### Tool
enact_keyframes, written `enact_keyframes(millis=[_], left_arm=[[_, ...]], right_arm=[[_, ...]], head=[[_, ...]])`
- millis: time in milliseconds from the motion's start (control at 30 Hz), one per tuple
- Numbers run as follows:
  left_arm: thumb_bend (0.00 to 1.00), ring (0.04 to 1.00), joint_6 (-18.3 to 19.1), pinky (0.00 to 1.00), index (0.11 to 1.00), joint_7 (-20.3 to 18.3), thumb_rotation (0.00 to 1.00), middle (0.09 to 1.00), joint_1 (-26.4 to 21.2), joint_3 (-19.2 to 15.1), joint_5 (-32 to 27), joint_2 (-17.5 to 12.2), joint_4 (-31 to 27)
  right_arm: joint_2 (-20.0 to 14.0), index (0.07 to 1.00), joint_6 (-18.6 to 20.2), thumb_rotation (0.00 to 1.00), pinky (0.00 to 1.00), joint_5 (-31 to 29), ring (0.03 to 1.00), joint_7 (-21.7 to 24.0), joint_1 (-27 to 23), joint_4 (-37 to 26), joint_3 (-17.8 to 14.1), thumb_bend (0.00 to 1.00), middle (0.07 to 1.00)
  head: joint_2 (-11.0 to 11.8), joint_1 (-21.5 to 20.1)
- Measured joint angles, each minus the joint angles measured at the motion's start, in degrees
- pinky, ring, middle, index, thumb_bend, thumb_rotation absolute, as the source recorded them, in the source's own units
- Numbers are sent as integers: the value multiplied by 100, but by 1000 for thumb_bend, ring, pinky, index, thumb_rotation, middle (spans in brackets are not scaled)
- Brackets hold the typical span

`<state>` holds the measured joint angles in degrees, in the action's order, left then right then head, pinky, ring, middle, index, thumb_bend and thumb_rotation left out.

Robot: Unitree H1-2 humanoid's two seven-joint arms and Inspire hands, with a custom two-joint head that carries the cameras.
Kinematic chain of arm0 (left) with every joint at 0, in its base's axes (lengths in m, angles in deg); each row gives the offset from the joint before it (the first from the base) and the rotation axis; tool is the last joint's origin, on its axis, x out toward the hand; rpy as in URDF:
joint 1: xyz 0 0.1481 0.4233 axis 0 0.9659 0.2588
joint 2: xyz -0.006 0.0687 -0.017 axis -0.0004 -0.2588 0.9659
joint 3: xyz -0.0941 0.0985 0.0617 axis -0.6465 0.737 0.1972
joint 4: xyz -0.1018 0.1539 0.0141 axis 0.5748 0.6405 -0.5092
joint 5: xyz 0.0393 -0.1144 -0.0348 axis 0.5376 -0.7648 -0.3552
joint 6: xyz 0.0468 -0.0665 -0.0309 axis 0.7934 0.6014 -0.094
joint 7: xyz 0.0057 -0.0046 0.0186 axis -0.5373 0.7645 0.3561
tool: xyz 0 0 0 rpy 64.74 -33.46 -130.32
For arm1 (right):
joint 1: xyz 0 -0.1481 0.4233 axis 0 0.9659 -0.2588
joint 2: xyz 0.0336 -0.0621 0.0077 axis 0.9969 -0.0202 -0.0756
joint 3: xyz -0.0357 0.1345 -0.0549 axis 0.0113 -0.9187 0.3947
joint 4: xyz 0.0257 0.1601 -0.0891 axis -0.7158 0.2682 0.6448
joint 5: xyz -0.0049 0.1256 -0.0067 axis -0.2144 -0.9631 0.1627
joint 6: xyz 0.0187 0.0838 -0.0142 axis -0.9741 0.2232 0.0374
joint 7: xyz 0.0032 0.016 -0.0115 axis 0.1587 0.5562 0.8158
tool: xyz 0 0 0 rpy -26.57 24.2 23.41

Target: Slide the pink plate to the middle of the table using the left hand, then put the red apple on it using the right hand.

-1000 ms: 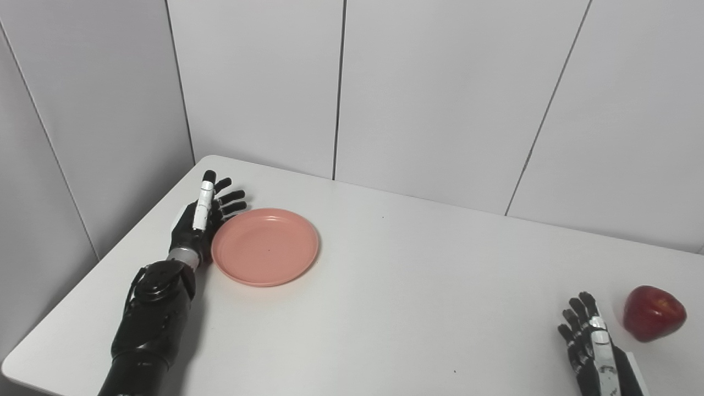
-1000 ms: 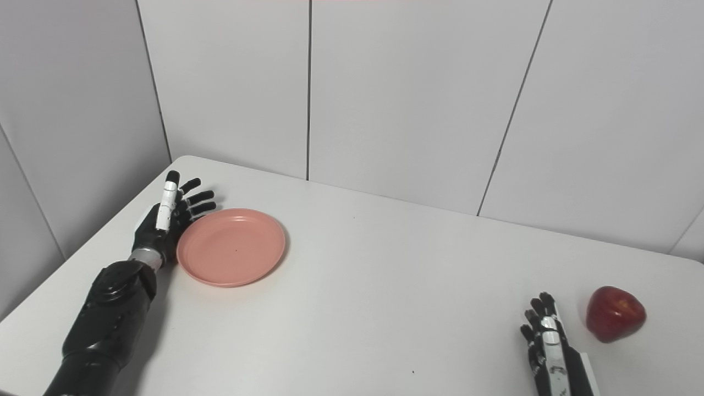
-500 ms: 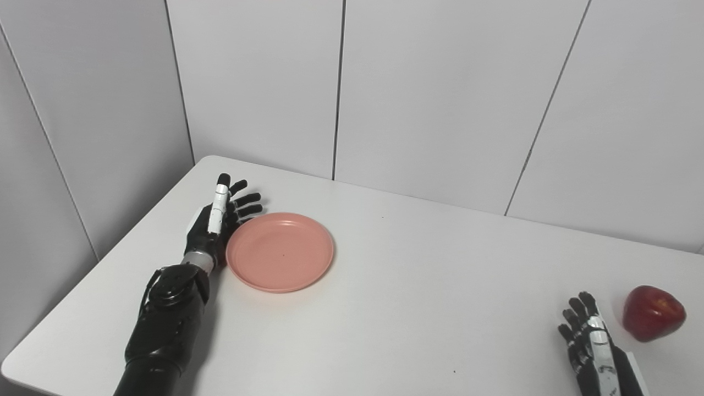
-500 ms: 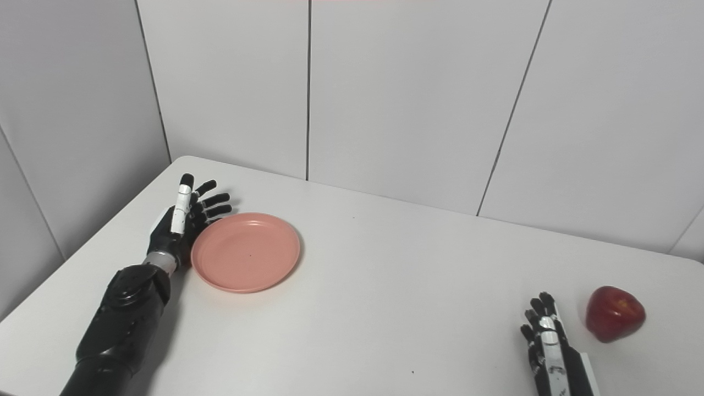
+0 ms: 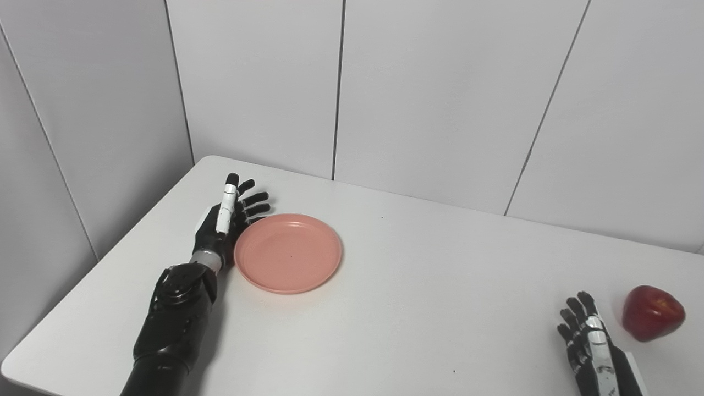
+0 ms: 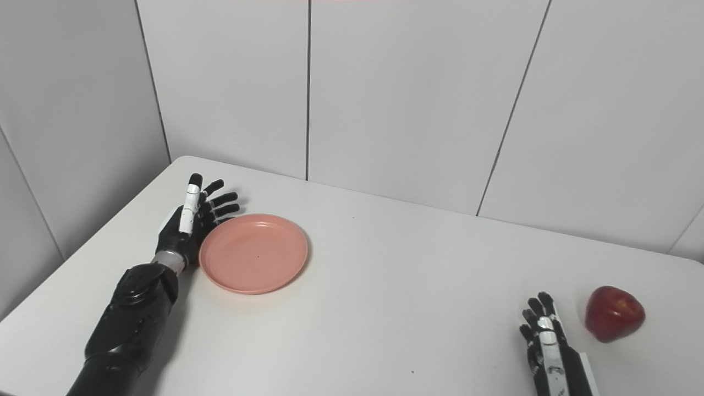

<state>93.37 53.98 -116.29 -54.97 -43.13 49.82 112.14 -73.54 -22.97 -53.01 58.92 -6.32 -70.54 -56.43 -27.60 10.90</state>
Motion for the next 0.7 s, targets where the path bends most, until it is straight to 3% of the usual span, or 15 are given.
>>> enact_keyframes(millis=[300,700], left_arm=[[852,746,-257,696,838,-14,932,747,-164,139,44,71,323],[837,727,-315,699,835,-112,906,732,-305,309,143,126,511]], right_arm=[[77,979,0,815,1000,35,976,-34,6,-69,15,827,970],[164,970,1,816,1000,118,969,-119,35,-125,50,785,960]], head=[[-9,-62],[-35,-176]])
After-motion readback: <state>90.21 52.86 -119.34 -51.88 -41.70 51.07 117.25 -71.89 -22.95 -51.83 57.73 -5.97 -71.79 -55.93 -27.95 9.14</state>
